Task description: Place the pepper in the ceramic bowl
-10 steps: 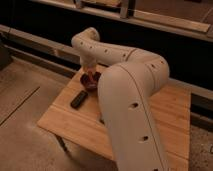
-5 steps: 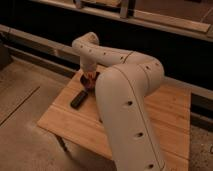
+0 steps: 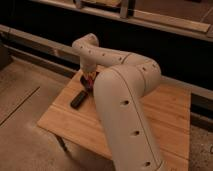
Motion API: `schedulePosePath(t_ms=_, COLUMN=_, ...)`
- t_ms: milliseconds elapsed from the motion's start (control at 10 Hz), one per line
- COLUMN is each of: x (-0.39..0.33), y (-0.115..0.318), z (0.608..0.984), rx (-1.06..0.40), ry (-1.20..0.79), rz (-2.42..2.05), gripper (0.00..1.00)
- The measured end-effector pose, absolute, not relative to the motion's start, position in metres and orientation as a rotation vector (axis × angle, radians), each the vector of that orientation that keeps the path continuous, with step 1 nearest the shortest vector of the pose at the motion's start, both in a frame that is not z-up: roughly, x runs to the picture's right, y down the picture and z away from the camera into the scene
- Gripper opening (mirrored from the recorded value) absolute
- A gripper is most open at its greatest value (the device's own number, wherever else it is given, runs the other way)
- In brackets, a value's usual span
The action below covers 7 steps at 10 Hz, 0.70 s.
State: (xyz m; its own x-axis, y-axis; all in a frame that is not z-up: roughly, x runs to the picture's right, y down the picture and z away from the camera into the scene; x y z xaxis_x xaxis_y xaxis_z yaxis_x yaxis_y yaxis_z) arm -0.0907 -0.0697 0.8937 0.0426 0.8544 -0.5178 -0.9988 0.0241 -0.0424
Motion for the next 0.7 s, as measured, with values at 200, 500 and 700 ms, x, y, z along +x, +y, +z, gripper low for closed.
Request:
schedulePosePath(t_ms=200, x=-0.0905, y=-0.0696, z=0.8948, rx=-0.457, ry=0.401, rz=1.494, gripper=0.43)
schedulePosePath(t_ms=500, x=-0.0905, y=-0.0708, z=0.8949, rx=-0.464, ry=0.401, rz=1.496, gripper=0.53)
schedulePosePath(t_ms=700, x=-0.0901, y=-0.0717, z=0.8951, rx=-0.465, ry=0.401, rz=1.496, gripper=0.53)
